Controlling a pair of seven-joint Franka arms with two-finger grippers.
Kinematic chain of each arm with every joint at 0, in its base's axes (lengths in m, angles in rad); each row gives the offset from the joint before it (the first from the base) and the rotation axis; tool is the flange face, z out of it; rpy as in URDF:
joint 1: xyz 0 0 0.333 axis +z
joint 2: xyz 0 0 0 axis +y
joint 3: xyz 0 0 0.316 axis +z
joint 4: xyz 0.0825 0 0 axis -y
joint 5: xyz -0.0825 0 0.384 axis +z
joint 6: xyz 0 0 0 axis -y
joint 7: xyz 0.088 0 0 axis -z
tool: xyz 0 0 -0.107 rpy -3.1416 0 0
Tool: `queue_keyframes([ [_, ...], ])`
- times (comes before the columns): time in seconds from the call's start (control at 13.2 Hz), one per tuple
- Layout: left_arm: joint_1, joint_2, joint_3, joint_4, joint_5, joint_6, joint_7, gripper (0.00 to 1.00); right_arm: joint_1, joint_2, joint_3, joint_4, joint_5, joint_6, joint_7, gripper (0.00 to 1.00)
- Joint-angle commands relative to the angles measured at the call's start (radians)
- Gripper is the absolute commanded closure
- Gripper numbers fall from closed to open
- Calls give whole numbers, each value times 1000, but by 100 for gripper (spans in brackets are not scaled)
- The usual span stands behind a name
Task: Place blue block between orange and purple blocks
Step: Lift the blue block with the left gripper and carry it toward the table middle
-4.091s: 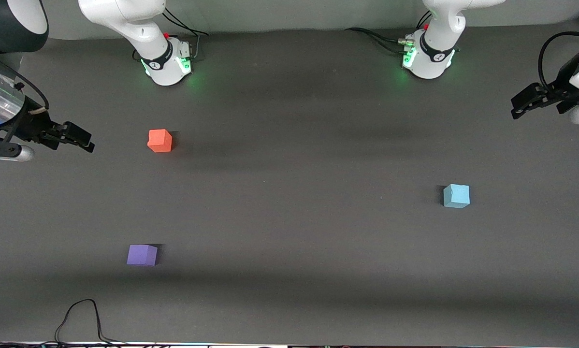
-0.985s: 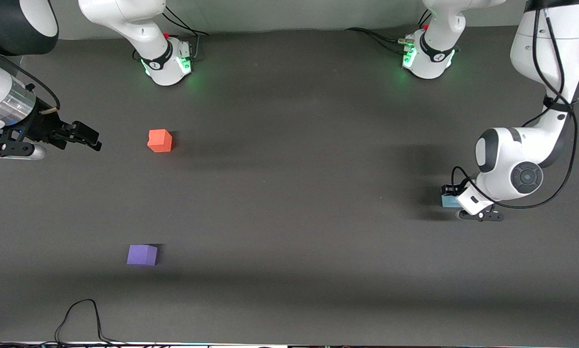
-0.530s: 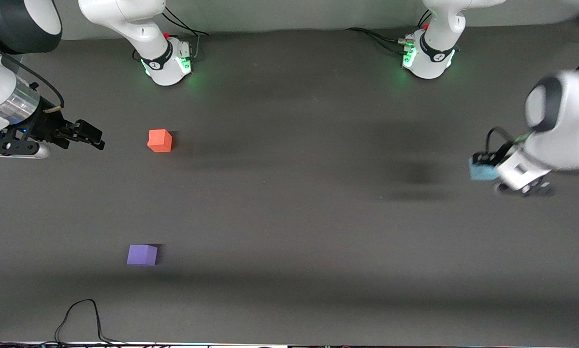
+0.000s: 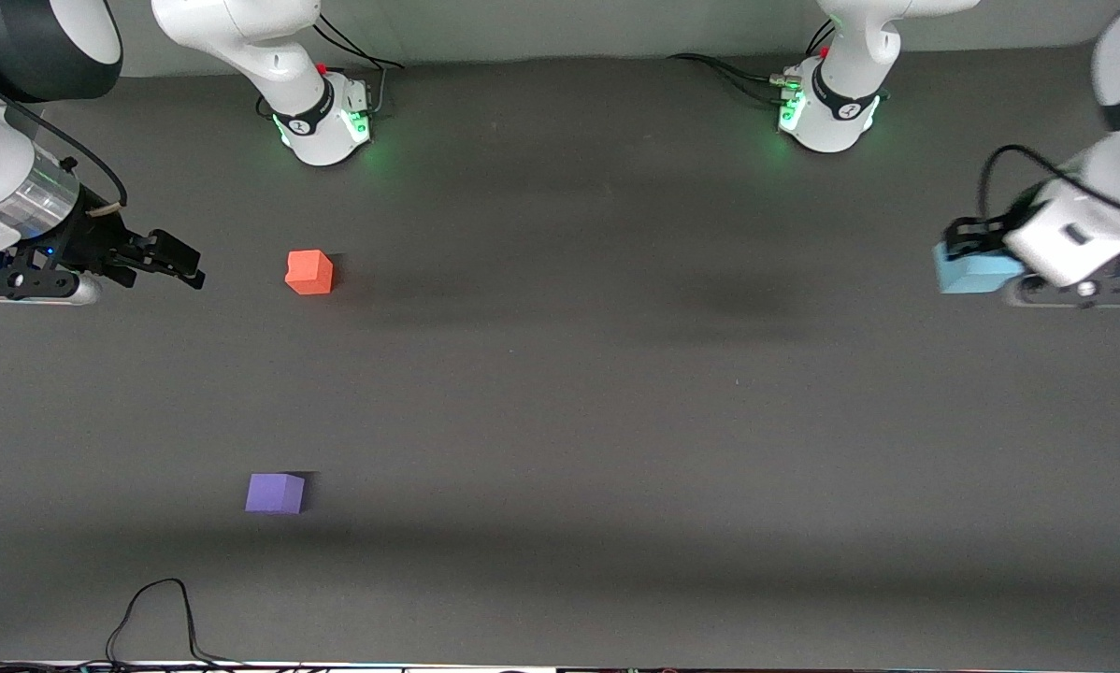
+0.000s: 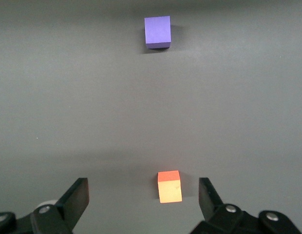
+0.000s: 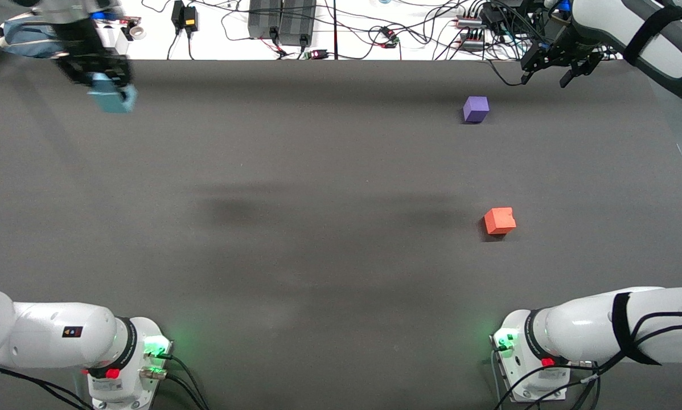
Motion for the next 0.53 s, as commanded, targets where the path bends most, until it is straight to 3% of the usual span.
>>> queue_keyframes([
  [0.0, -60, 146, -166, 157, -26, -18, -343, 87, 1, -30, -3, -18, 11, 2, -17, 0],
  [0.15, -92, 336, -328, 339, -22, -1, -638, 87, 1, -30, -3, -18, 13, 2, -17, 0],
  [0.23, -149, 432, -360, 434, 23, 21, -760, 87, 1, -30, -3, -18, 13, 2, -17, 0],
  [0.45, -423, 690, -354, 634, 203, 171, -1044, 87, 1, -27, -3, -20, 13, 4, -17, 0],
])
